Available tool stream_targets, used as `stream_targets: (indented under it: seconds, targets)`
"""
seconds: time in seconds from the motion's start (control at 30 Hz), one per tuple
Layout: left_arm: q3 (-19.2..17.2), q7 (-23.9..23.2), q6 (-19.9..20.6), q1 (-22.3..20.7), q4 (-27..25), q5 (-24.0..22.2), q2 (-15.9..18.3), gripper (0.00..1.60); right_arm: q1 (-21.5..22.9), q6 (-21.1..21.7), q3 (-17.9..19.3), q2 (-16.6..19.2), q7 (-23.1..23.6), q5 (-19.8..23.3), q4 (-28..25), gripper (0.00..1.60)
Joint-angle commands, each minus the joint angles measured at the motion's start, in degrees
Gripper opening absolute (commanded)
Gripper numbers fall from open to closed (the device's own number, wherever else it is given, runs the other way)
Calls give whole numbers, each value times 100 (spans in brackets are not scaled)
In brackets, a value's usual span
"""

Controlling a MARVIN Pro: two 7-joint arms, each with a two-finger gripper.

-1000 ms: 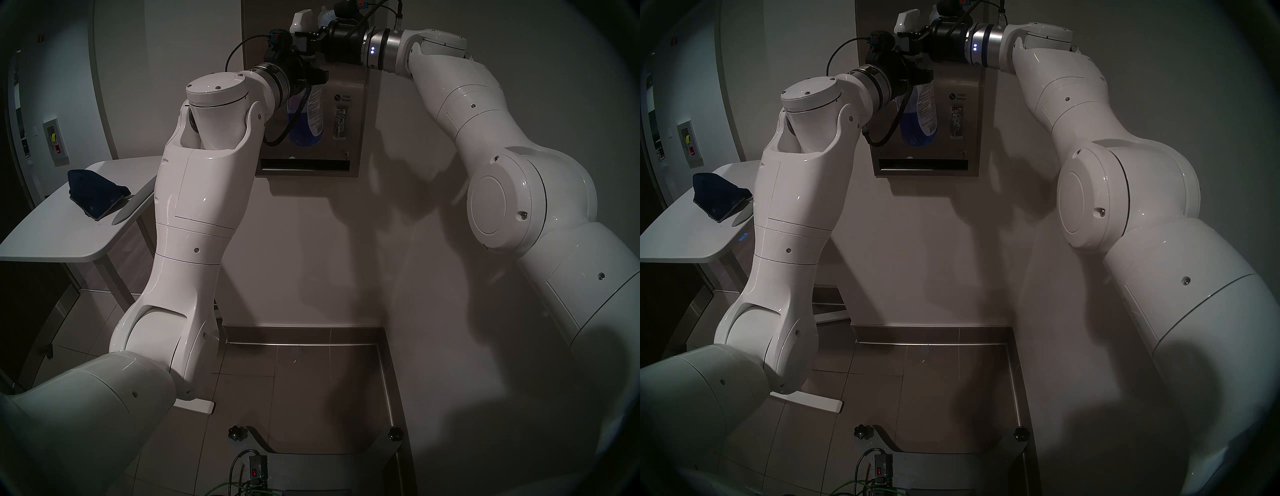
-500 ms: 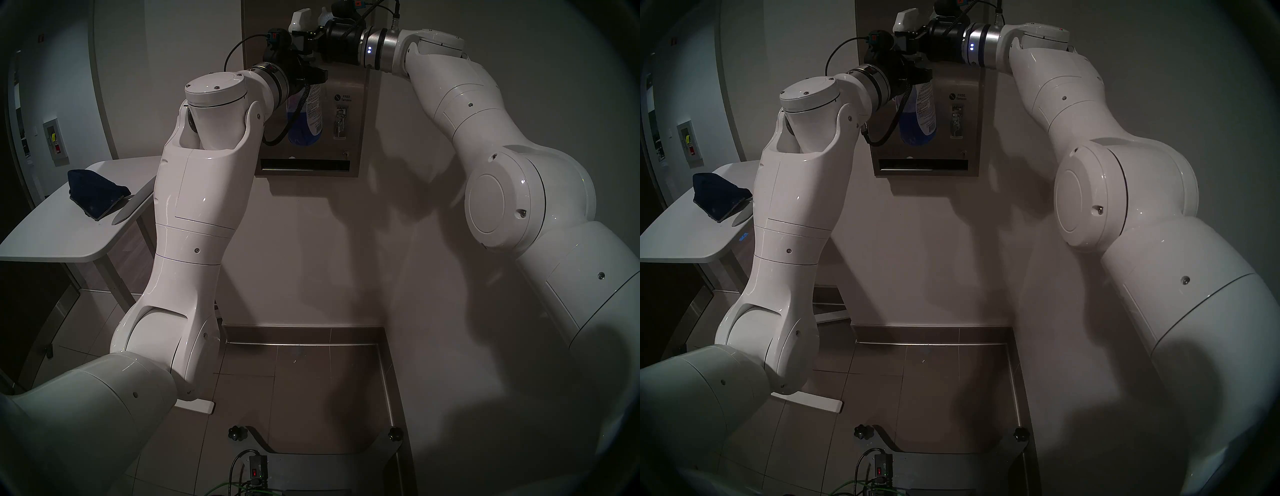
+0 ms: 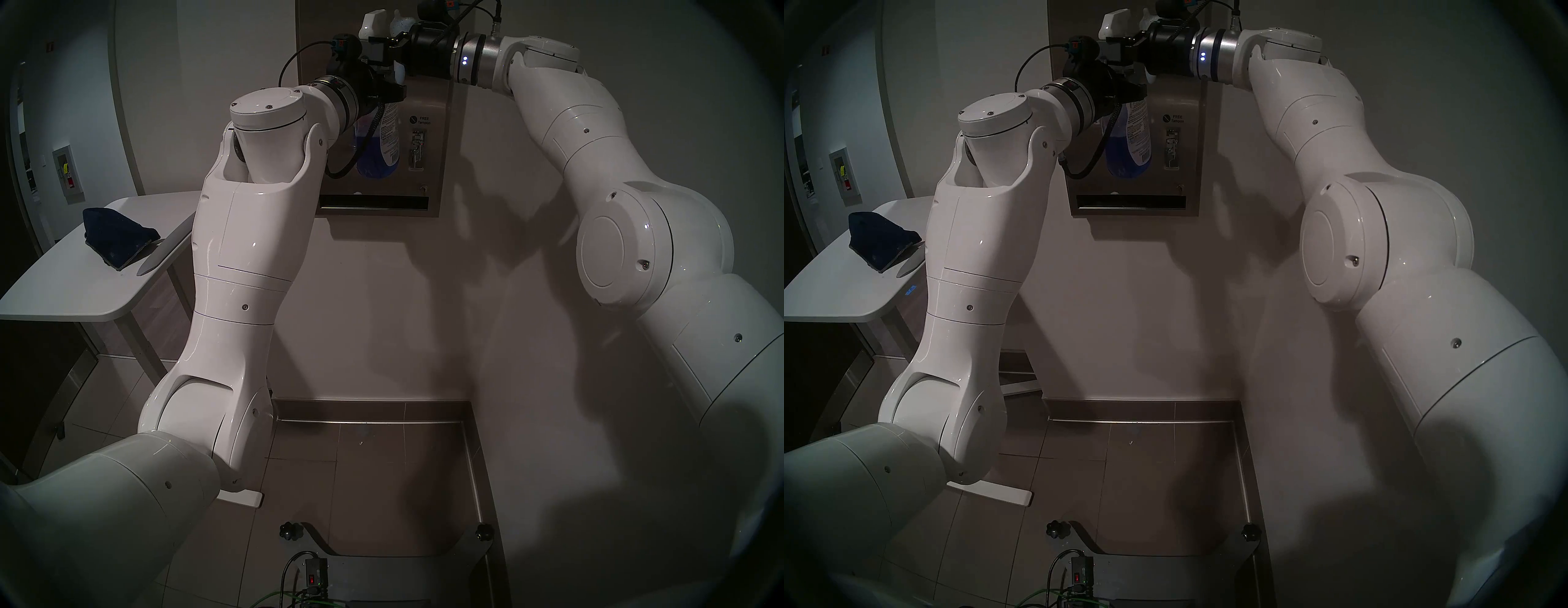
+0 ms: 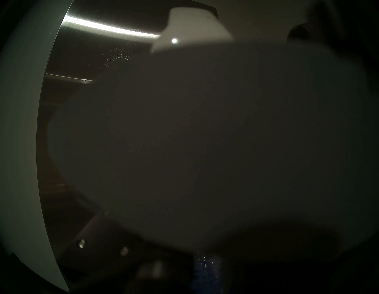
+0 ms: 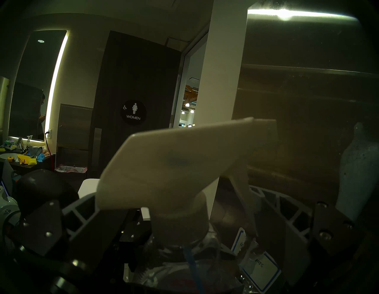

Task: Pick up the cleaner bottle and spray the cleaner onto the surface

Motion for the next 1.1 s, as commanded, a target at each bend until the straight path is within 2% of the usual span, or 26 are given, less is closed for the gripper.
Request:
stream_targets:
  seconds: [0.0, 0.6, 0.8, 1.07]
  targets:
    - [-55, 13, -179, -358, -199, 4, -65, 0, 136, 146, 89, 353, 88, 9, -419, 160]
    - [-78, -11, -166, -355, -190, 65, -101, 0, -370, 695, 339, 942, 200, 27, -1416, 160]
    - [-87, -21, -160, -352, -190, 83, -113, 0, -618, 629, 729, 899, -175, 170, -1863, 160]
    - [-96, -33, -146, -344, -191, 101, -125, 0, -1057, 407, 1273, 568, -910, 378, -2397, 160]
